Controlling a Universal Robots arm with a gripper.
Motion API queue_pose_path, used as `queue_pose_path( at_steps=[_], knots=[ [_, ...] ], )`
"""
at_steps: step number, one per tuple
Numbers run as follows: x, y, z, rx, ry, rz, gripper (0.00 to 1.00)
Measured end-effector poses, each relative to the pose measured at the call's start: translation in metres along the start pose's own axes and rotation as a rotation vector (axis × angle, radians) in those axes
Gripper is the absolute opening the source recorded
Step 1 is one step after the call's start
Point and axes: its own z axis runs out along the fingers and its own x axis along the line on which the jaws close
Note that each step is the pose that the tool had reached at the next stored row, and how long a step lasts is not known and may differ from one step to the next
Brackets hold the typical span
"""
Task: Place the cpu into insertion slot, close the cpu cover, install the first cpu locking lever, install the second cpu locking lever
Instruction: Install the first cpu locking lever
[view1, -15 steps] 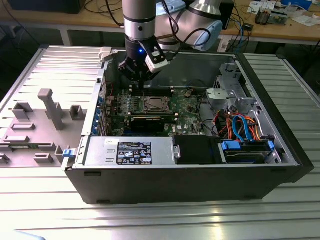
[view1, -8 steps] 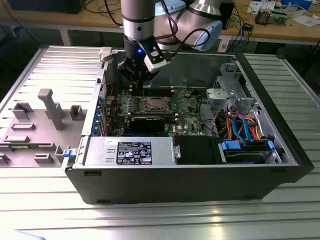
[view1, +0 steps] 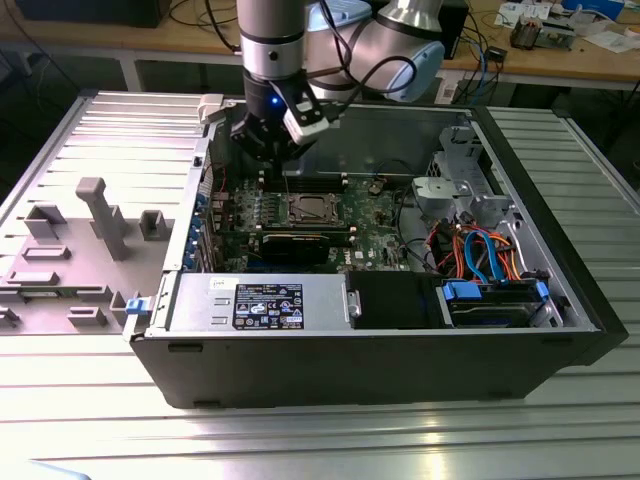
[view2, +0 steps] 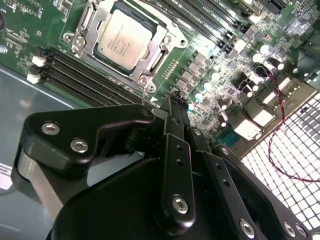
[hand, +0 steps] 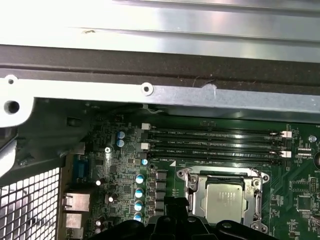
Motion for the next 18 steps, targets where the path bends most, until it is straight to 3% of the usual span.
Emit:
queue_pose_path(
  at_steps=[7, 11, 12, 14, 18],
  knots=[
    [0.0008, 0.0074, 0.0002, -0.0001, 0.0000, -0.003, 0.11],
    [0.0004, 0.0191, 0.0004, -0.0001, -0.0001, -0.010, 0.11],
    [0.0003, 0.0207, 0.0004, 0.0002, -0.0014, -0.011, 0.11],
    [0.0003, 0.0209, 0.0005, 0.0022, -0.0141, -0.013, 0.11],
    [-0.0031, 0.0207, 0.0005, 0.0028, -0.0168, -0.013, 0.11]
  ],
)
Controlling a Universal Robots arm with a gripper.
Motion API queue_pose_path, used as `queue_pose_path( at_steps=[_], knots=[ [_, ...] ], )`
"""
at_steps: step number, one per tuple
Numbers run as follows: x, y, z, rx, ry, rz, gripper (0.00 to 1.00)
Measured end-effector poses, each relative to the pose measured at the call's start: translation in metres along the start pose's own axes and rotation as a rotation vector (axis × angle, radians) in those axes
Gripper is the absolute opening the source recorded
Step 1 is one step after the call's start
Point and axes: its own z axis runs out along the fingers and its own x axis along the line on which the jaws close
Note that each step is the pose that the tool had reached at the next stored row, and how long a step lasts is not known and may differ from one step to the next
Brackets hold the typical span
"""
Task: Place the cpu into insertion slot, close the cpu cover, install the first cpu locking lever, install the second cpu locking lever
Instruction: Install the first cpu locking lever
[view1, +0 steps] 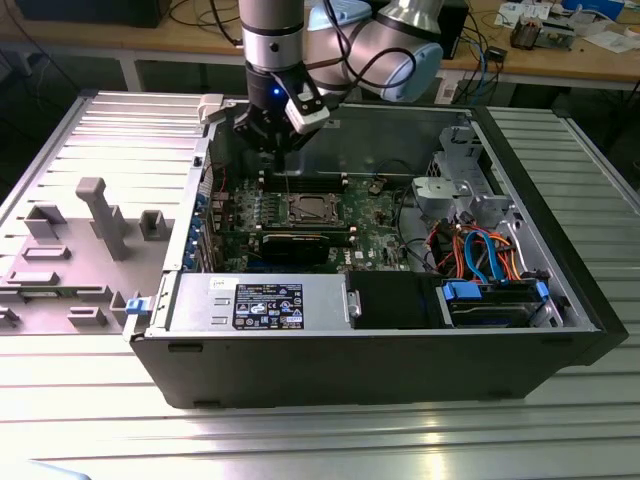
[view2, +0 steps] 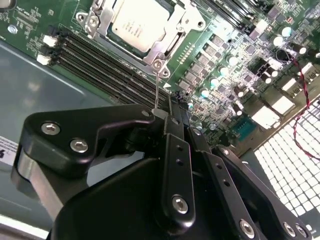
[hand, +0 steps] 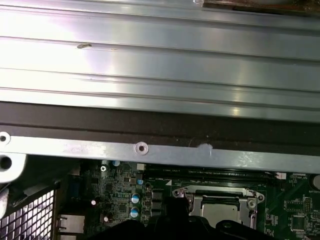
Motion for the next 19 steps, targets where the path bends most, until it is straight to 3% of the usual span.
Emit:
queue_pose_path(
  at_steps=[8, 19],
  knots=[
    [-0.0179, -0.0013, 0.0011, 0.0010, 0.0001, 0.001, 0.11],
    [-0.0192, -0.0014, 0.0012, 0.0010, 0.0001, 0.001, 0.11]
  ],
)
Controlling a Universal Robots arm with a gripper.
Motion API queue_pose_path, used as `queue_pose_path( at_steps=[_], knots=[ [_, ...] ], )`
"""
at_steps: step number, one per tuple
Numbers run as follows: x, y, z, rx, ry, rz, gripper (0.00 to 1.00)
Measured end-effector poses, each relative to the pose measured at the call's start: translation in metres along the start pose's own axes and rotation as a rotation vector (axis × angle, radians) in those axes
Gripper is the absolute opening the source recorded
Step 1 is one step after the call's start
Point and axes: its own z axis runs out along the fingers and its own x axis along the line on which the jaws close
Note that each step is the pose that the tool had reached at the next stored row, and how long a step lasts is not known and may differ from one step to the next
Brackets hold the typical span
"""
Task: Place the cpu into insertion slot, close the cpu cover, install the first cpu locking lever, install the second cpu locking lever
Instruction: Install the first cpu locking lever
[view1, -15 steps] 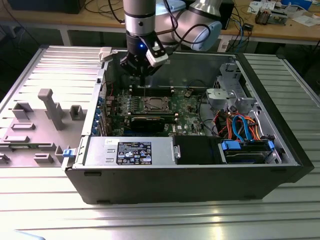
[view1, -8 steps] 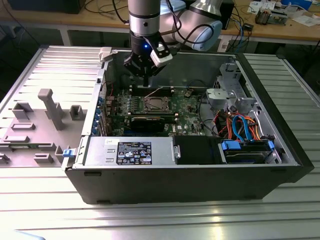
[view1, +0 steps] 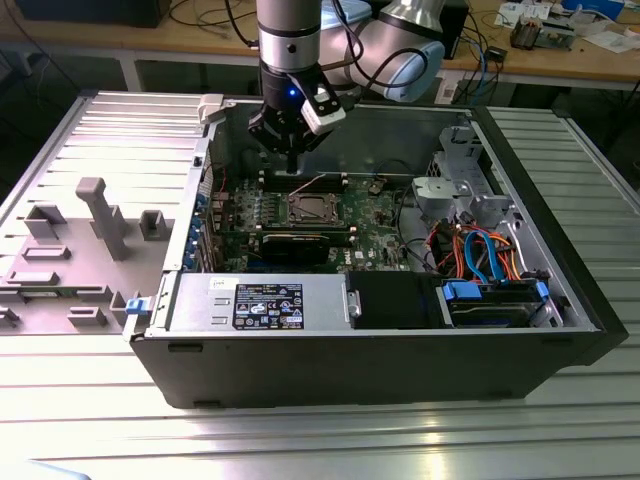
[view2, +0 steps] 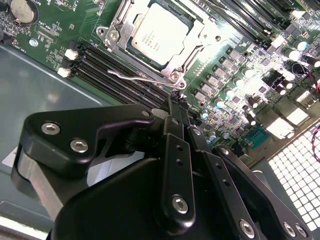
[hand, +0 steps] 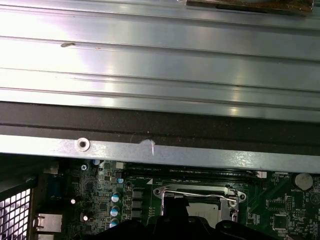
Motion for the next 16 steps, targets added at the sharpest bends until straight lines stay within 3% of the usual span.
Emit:
queue_pose_path(
  at_steps=[8, 13, 16],
  knots=[
    [-0.0006, -0.0003, 0.0032, 0.0004, -0.0002, 0.007, 0.11],
    [-0.0018, -0.0014, 0.0072, -0.0114, -0.0013, 0.019, 0.11],
    [-0.0018, -0.0014, 0.0073, -0.0114, -0.0012, 0.019, 0.11]
  ],
)
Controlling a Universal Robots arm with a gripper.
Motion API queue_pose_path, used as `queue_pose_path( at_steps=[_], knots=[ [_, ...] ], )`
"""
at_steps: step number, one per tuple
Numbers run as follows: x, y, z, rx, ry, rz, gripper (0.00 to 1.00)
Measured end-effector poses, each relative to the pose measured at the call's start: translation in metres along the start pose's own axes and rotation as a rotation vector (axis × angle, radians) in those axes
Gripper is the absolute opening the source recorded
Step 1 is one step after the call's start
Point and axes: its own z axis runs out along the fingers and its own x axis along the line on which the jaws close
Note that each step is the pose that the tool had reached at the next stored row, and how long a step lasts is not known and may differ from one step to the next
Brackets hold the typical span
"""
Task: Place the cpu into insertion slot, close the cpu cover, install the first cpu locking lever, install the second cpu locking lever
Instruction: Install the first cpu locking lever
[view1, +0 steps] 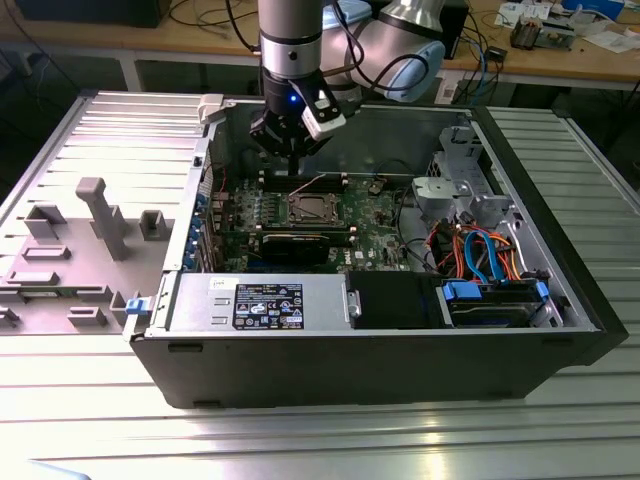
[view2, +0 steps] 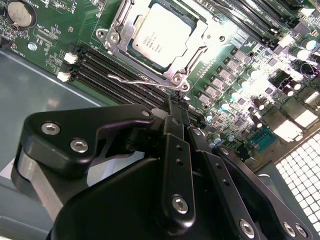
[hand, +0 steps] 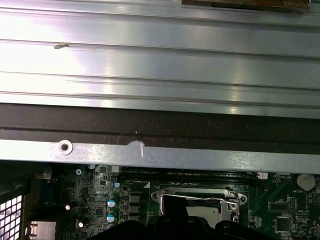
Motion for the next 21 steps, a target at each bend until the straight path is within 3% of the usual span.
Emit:
queue_pose_path(
  at_steps=[11, 14, 19, 21],
  knots=[
    [0.0000, 0.0000, 0.0003, -0.0001, -0.0002, 0.001, 0.11],
    [-0.0025, -0.0002, 0.0039, -0.0012, -0.0003, 0.003, 0.11],
    [-0.0079, -0.0005, 0.0071, -0.0211, -0.0013, 0.004, 0.11],
    [-0.0089, -0.0007, 0.0083, -0.0216, -0.0012, 0.004, 0.11]
  ],
)
